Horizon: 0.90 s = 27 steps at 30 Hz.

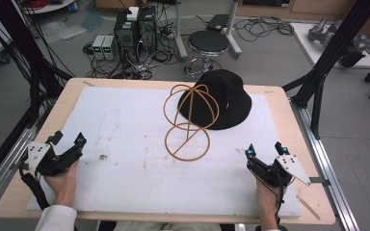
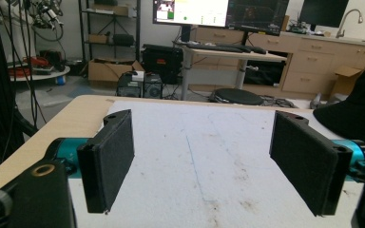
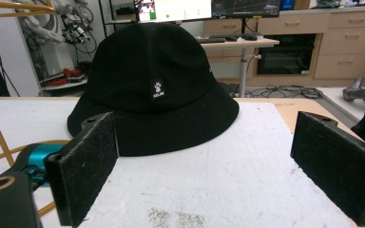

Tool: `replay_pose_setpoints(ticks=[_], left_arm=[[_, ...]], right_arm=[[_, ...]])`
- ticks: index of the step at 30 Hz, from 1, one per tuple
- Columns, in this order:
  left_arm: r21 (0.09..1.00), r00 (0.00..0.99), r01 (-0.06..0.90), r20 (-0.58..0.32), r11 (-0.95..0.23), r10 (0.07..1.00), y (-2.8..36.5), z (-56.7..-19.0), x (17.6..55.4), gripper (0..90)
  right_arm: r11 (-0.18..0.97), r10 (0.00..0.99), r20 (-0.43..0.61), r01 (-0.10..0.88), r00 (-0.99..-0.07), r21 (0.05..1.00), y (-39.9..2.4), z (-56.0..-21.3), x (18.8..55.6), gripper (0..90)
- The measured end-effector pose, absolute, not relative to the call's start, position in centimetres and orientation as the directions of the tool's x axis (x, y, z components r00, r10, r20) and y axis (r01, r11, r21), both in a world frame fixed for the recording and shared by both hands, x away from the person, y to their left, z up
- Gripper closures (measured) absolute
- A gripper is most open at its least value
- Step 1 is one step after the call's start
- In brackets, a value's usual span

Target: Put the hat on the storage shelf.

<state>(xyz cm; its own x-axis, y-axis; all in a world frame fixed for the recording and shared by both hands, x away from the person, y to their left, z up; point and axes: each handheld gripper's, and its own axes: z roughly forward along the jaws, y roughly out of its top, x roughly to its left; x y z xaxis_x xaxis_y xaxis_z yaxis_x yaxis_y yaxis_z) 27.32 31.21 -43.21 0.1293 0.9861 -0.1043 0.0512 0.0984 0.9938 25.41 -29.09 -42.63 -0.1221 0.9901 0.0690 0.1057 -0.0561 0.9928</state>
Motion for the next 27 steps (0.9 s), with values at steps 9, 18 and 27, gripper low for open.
replay_pose_setpoints(ticks=[9,18,27], left_arm=[[0.994,0.131,0.053,-0.107,0.100,0.986,31.21,-43.22,27.33,23.4],[0.993,0.135,0.057,-0.111,0.104,0.985,31.18,-43.25,27.40,23.4],[0.992,0.152,0.069,-0.113,0.103,0.982,30.98,-43.30,27.37,23.4]], right_arm=[[-0.056,0.990,0.069,0.107,-0.123,0.993,-29.06,-42.64,25.42,7.8],[-0.056,0.989,0.071,0.122,-0.128,0.991,-29.16,-42.60,25.49,7.8],[-0.037,0.985,0.059,0.135,-0.164,0.990,-28.56,-42.05,25.82,7.8]])
